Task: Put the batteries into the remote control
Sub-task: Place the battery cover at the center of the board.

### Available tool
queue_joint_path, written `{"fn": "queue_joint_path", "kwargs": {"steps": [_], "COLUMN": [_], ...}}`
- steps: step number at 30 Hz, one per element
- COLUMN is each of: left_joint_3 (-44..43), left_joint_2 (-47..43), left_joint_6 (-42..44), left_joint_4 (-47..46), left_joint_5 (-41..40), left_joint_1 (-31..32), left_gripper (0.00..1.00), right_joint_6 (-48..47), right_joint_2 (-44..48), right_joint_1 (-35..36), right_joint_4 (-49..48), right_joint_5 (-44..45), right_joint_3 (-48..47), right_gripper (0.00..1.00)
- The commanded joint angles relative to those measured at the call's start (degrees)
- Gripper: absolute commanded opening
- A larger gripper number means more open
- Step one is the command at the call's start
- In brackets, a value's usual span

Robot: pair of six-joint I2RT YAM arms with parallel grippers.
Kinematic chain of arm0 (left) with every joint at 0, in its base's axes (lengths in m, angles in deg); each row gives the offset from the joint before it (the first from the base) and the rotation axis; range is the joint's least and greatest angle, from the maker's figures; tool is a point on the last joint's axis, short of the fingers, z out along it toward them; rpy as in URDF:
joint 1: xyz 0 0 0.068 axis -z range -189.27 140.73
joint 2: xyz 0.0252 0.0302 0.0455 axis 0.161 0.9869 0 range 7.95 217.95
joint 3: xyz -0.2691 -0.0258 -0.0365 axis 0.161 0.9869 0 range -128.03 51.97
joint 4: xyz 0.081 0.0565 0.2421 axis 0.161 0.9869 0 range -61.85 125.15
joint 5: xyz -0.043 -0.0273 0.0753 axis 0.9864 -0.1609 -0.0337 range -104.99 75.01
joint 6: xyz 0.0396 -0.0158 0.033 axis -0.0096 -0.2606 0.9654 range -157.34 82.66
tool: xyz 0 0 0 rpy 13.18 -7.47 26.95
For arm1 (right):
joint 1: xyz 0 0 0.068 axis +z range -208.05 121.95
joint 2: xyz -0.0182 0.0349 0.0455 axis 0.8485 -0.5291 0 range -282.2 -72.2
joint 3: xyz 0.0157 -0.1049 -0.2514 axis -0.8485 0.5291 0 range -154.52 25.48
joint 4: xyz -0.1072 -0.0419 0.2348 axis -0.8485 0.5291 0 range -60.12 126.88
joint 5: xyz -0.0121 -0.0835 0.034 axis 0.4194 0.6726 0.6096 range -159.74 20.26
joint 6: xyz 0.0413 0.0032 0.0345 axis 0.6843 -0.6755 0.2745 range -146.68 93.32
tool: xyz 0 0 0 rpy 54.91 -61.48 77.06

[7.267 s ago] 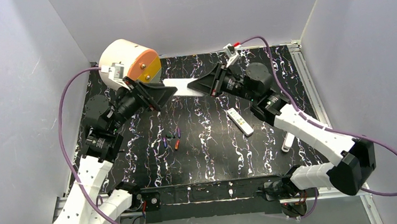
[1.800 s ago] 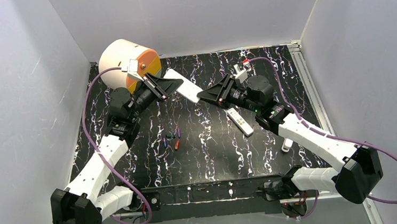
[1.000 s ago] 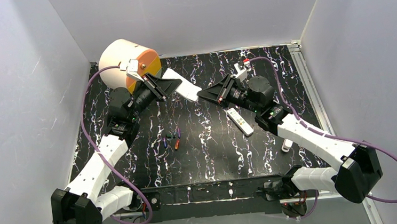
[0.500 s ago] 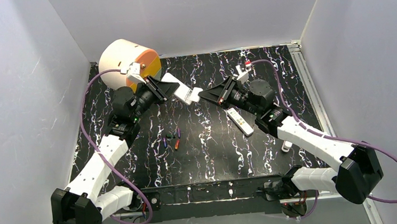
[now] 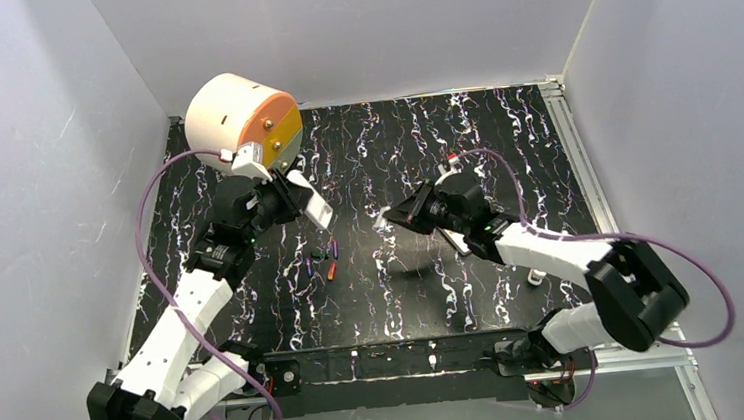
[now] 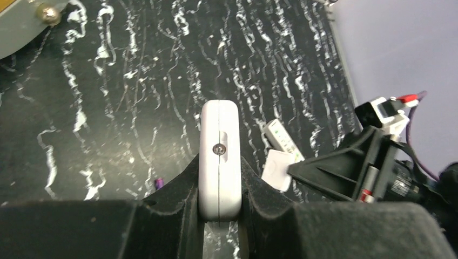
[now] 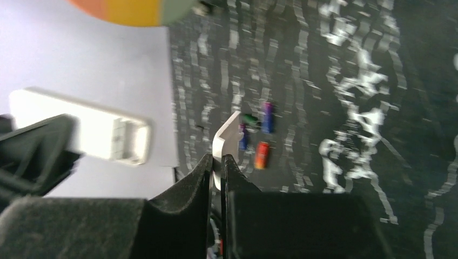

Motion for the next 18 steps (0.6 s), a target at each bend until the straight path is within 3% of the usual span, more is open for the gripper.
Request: {"fn": "queue_joint_path", "kwargs": {"steps": [1,8,18], "left_joint_3": [-1.3,-0.2,-0.2], "left_joint_2": [-4.8,-7.5,-7.7], "left_joint_6": [6.1,6.2,3.7], "left_joint_4": [8.5,9.4,6.8], "left_joint_5": [-2.3,2.8,9.3], "left_joint_1": [0.1,0.2,0.1], "left_gripper": [0.0,0.0,0.0], "right_joint_6": [-3.4,-4.1,-7.9], "right_joint_2": [-6.8,-13.5,-13.5], "right_joint_1": [-0.5,-0.5,-2.6], "right_joint_4": [-6.1,-9.4,-1.8], "right_joint_5": [-3.3,-6.5,-4.5], "right_joint_3": [2.2,4.3,6.9], "right_gripper": [0.01,0.01,0.01]}}
